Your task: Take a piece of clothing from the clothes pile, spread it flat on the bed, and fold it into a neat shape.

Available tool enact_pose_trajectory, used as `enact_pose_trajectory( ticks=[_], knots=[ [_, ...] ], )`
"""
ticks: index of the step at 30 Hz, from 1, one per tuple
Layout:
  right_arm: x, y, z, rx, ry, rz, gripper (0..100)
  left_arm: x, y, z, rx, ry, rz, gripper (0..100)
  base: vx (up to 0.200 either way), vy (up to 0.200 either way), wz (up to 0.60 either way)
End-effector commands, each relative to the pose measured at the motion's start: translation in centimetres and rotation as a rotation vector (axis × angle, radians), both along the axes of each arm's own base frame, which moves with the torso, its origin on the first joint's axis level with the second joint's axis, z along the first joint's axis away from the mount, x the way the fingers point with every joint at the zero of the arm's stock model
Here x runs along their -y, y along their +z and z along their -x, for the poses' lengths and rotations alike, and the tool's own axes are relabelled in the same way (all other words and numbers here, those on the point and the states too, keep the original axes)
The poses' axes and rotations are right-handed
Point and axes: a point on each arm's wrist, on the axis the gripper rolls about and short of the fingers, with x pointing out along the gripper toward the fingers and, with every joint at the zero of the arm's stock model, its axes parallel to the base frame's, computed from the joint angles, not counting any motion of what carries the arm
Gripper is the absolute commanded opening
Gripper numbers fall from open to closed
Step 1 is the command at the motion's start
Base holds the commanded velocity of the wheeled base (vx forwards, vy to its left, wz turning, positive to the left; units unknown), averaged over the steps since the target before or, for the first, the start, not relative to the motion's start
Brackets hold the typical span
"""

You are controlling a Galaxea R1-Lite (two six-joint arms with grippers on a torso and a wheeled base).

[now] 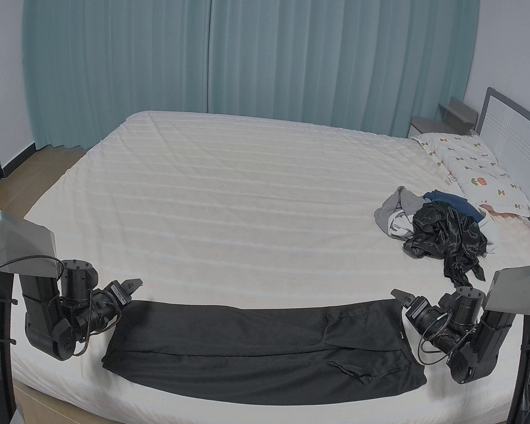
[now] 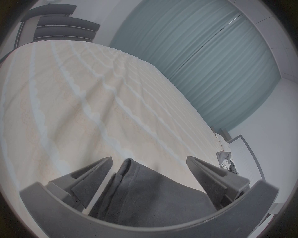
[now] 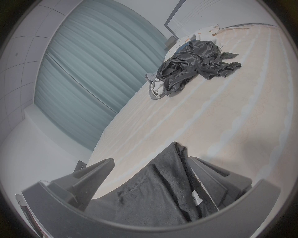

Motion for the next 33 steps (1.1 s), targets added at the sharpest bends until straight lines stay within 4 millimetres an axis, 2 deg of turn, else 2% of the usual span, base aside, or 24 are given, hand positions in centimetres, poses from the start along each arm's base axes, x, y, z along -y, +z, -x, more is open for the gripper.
enact_pose_trajectory(
  ticks=[1,3,4,19,33],
  knots=[
    [0.0,-0.3,0.0,-0.007,0.001,0.0,100,0.1,-0.8,-0.1,-0.021,0.0,-0.001,100,0.0,0.0,0.0],
    [0.0,-0.3,0.0,-0.007,0.0,0.0,100,0.0,-0.8,-0.1,-0.019,0.001,-0.001,100,0.0,0.0,0.0],
    [0.0,-0.3,0.0,-0.007,0.0,0.0,100,0.0,-0.8,-0.1,-0.019,0.001,-0.001,0,0.0,0.0,0.0],
    [0.2,-0.5,-0.1,-0.003,-0.007,-0.001,100,-1.5,-0.2,-0.4,0.008,0.061,-0.003,0,0.0,0.0,0.0],
    [0.2,-0.2,-1.0,0.011,-0.021,-0.048,100,-1.6,-0.1,-1.3,0.033,0.079,0.05,0,0.0,0.0,0.0]
  ],
)
